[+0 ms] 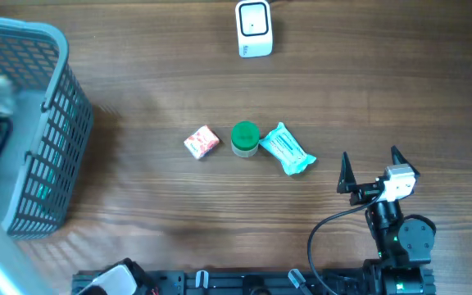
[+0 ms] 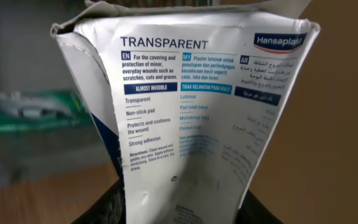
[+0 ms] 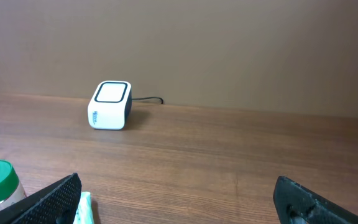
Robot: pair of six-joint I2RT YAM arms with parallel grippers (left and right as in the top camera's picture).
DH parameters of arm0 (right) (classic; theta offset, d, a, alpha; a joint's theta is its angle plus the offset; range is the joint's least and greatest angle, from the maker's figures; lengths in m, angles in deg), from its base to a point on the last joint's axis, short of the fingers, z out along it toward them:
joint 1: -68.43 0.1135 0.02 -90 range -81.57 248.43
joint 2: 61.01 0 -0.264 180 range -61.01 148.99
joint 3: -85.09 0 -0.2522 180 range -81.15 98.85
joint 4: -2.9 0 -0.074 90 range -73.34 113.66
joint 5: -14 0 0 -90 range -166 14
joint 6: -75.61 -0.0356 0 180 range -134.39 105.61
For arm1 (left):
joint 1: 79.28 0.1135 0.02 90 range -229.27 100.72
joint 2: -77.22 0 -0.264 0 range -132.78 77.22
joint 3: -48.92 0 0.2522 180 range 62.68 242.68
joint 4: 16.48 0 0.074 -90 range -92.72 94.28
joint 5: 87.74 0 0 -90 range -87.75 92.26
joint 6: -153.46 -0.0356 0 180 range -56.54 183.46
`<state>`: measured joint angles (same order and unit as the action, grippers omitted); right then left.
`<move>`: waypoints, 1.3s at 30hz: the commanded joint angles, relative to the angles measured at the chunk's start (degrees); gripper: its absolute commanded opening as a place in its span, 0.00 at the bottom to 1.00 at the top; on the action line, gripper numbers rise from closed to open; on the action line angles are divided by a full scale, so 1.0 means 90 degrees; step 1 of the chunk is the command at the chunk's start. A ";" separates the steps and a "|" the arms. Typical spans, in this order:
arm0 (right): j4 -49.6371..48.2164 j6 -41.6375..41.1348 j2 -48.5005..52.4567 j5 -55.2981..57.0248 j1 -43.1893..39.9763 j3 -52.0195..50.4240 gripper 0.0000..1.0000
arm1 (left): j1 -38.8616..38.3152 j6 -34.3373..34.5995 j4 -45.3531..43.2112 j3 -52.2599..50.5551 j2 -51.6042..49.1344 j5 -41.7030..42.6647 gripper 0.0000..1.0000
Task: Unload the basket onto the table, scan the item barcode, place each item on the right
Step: 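Place the white Hansaplast box on the table below the red box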
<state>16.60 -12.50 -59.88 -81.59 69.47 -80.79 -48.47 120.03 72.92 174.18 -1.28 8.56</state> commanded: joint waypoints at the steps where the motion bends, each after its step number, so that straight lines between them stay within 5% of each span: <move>1: -0.0034 0.0119 -0.0022 -0.0095 0.0027 -0.0007 1.00 | -0.1256 -0.1032 0.0651 -0.0032 0.0019 0.0503 0.36; 5: -0.0036 0.0119 -0.0022 -0.0095 0.0027 -0.0007 1.00 | -0.3033 -0.1226 0.1010 -0.0712 -0.0165 -0.0131 0.35; 8: -0.0036 0.0117 -0.0022 -0.0095 0.0027 -0.0007 1.00 | -0.4075 -0.0549 0.0789 -0.1948 -0.0216 -0.0908 0.35; 15: -0.0036 0.0119 -0.0022 -0.0095 0.0027 -0.0007 1.00 | -0.5404 0.0318 -0.2055 -0.5875 -0.0221 -0.0792 0.38; 19: -0.0034 0.0121 -0.0022 -0.0095 0.0027 -0.0007 1.00 | -0.5877 0.0313 -0.3257 -0.6968 -0.0231 -0.0641 0.41; 21: -0.0036 0.0119 -0.0022 -0.0095 0.0027 -0.0007 1.00 | -0.6045 0.0236 -0.3415 -0.7067 -0.0233 -0.0687 0.46; 23: -0.0034 0.0117 -0.0022 -0.0095 0.0027 -0.0007 1.00 | -0.6122 -0.0029 -0.3390 -0.7028 -0.0226 -0.0911 0.62; 24: -0.0034 0.0117 -0.0022 -0.0095 0.0027 -0.0007 1.00 | -0.6130 -0.0146 -0.3283 -0.6951 -0.0223 -0.1027 1.00; 29: -0.0034 0.0119 -0.0022 -0.0095 0.0027 -0.0007 1.00 | -0.6105 -0.0498 -0.1795 -0.5231 -0.0177 -0.2305 1.00; 33: -0.0034 0.0119 -0.0022 -0.0095 0.0027 -0.0007 1.00 | -0.6011 -0.1319 -0.1090 -0.2679 -0.0158 -0.3242 1.00; 34: -0.0034 0.0119 -0.0022 -0.0095 0.0027 -0.0007 0.99 | -0.5906 -0.1387 -0.1003 -0.1999 -0.0158 -0.3684 0.98; 35: -0.0036 0.0119 -0.0022 -0.0097 0.0027 -0.0007 1.00 | -0.5729 -0.1384 -0.0993 -0.1438 -0.0158 -0.4024 0.83; 38: -0.0034 0.0119 -0.0022 -0.0095 0.0027 -0.0007 1.00 | -0.4901 -0.1280 -0.1093 -0.0515 -0.0124 -0.4211 0.04; 39: -0.0036 0.0119 -0.0022 -0.0095 0.0027 -0.0007 1.00 | -0.4541 -0.1117 -0.1144 -0.0452 -0.0087 -0.4209 0.04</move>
<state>16.62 -12.50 -59.75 -81.59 69.47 -80.79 -96.53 109.48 63.24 166.33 -2.68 -24.40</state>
